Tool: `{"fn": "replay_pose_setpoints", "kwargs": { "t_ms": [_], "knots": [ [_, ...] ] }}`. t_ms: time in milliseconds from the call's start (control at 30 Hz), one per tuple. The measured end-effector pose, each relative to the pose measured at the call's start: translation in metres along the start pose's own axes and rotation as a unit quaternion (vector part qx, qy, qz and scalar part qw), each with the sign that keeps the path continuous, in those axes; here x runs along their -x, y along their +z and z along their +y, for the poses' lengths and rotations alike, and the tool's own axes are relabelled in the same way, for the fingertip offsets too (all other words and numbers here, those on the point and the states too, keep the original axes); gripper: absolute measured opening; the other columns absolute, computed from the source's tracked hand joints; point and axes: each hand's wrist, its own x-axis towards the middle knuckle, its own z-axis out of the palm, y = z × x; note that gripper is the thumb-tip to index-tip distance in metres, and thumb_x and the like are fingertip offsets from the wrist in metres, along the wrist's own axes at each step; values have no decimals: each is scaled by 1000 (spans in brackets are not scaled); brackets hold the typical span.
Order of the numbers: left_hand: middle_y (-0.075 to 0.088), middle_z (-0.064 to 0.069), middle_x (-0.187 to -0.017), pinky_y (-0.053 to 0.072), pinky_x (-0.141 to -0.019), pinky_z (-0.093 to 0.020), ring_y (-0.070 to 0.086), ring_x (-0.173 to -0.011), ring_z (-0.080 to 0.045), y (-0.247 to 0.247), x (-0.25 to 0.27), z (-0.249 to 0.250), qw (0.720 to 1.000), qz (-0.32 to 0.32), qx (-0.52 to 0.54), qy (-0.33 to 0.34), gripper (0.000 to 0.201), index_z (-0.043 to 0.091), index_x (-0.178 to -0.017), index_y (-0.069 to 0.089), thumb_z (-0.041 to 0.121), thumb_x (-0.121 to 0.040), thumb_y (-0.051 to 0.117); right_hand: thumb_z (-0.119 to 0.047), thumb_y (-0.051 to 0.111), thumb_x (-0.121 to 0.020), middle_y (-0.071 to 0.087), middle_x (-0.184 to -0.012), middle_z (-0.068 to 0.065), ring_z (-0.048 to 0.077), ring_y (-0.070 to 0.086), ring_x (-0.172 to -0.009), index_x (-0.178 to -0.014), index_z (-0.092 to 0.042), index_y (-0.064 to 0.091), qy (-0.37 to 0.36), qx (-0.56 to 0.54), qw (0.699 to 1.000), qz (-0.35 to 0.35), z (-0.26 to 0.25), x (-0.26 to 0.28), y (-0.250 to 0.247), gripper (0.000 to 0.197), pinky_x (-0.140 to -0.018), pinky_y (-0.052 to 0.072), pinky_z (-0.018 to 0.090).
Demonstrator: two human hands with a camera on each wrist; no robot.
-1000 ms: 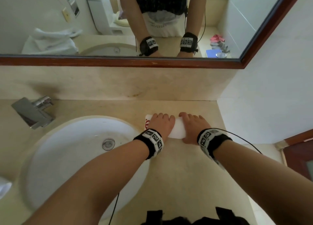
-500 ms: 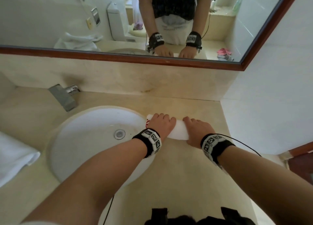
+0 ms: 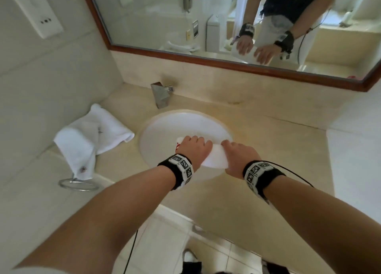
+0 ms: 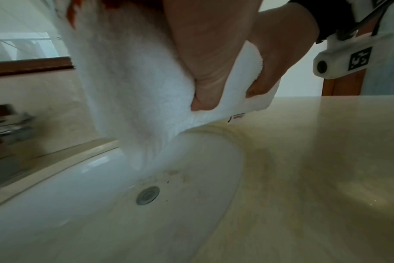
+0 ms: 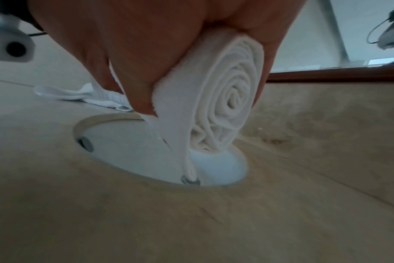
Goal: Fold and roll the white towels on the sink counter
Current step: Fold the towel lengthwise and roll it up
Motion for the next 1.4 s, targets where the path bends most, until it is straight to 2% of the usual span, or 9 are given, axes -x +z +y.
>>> {"fn": "replay_pose_setpoints", "kwargs": {
  "t_ms": [200,500,600,767,900,1000,1100,1233,1400],
  "knots": [
    [56,-12,-112,40,-85,-41,55,-100,-30,18,35,-65,999,6,11,-33,51,10,-124,41,13,-78,64,-32,67,-72,59,-110,1,24,61,-98,-124,-21,34,-31,21,999,10,-66,-34,-11,63,-74,50,34],
    [54,-12,-113,39,-85,-40,54,-100,-31,70,36,-214,999,9,23,-28,55,10,-123,40,12,-75,67,-29,66,-74,59,-111,2,24,60,-101,-124,-19,34,-14,37,999,4,-181,-137,-20,60,-79,52,36],
    [54,-12,-114,38,-88,-41,53,-102,-32,82,27,-235,1000,0,28,-9,53,9,-123,40,12,-77,65,-28,65,-75,59,-111,3,25,60,-99,-124,-19,35,2,32,999,-7,-196,-154,-20,58,-80,52,38],
    [54,-15,-115,38,-89,-41,53,-104,-32,88,-2,-264,999,30,32,-12,49,7,-124,42,10,-79,62,-26,65,-75,58,-113,5,27,59,-102,-124,-19,35,3,33,999,-4,-196,-196,-29,58,-83,52,39],
    [61,-10,-96,45,-78,-39,60,-86,-29,87,-18,-301,997,69,45,-10,39,10,-108,57,10,-70,67,-25,65,-75,57,-111,4,27,59,-101,-122,-18,37,12,22,1000,-1,-208,-229,-38,55,-80,50,39],
    [60,-8,-97,46,-80,-39,58,-86,-28,97,-33,-335,995,76,59,4,37,12,-108,56,10,-72,64,-22,65,-76,57,-109,4,26,59,-98,-119,-16,38,19,19,1000,8,-226,-255,-41,51,-76,48,37],
    [63,-5,-85,50,-71,-35,61,-74,-25,113,-48,-370,992,114,45,6,42,14,-99,60,14,-59,74,-21,65,-77,59,-108,5,26,61,-96,-117,-15,39,12,35,999,23,-242,-288,-46,48,-73,47,34],
    [63,-8,-96,48,-81,-40,60,-85,-29,129,-76,-421,990,124,64,20,49,12,-108,58,11,-60,71,-21,65,-77,58,-106,5,28,63,-92,-121,-15,37,39,37,998,17,-264,-335,-54,52,-73,50,36],
    [63,-7,-97,47,-85,-41,60,-88,-28,138,-119,-476,984,162,71,19,37,13,-105,59,11,-68,65,-16,59,-78,56,-111,6,28,59,-98,-120,-15,37,59,32,997,31,-278,-403,-65,48,-78,52,38]
  ]
}}
